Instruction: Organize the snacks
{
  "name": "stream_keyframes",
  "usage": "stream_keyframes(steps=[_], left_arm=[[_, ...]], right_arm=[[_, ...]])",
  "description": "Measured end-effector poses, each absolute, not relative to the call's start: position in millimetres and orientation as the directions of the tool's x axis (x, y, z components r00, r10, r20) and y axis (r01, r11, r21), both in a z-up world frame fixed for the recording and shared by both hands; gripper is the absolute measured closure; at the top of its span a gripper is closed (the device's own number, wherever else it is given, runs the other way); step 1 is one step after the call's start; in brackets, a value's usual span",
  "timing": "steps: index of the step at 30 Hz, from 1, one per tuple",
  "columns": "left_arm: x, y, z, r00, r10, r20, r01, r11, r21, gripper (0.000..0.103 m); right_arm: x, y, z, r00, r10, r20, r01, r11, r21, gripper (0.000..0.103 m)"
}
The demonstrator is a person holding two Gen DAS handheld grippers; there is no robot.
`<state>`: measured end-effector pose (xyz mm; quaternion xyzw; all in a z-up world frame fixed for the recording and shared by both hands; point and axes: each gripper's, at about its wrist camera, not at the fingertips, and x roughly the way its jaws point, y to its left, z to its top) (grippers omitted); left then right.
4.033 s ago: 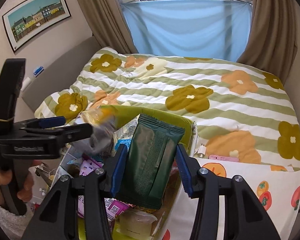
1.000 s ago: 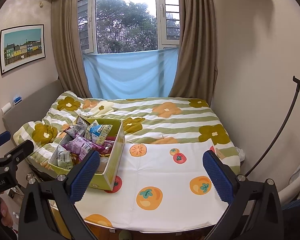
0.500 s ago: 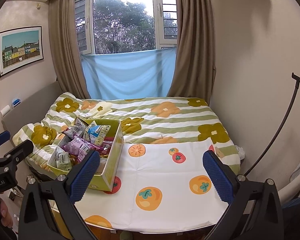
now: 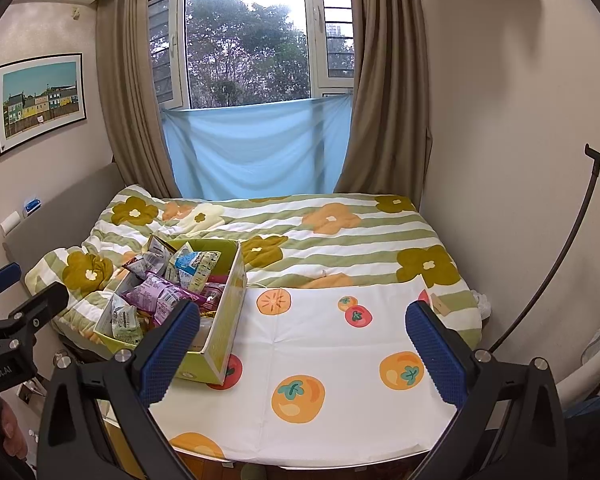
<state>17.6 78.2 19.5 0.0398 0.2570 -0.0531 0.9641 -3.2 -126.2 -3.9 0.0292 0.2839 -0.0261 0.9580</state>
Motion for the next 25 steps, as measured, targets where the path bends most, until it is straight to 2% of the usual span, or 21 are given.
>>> stream_keyframes(steps=[25], left_arm=[[12.6, 86.1, 19.2, 0.865, -0.074, -0.497, 0.111, 0.993, 0.045, 0.001]], right_arm=[[0.1, -123.8, -0.9, 0.836, -0.027, -0.548, 0.062, 0.997, 0.046, 0.001]])
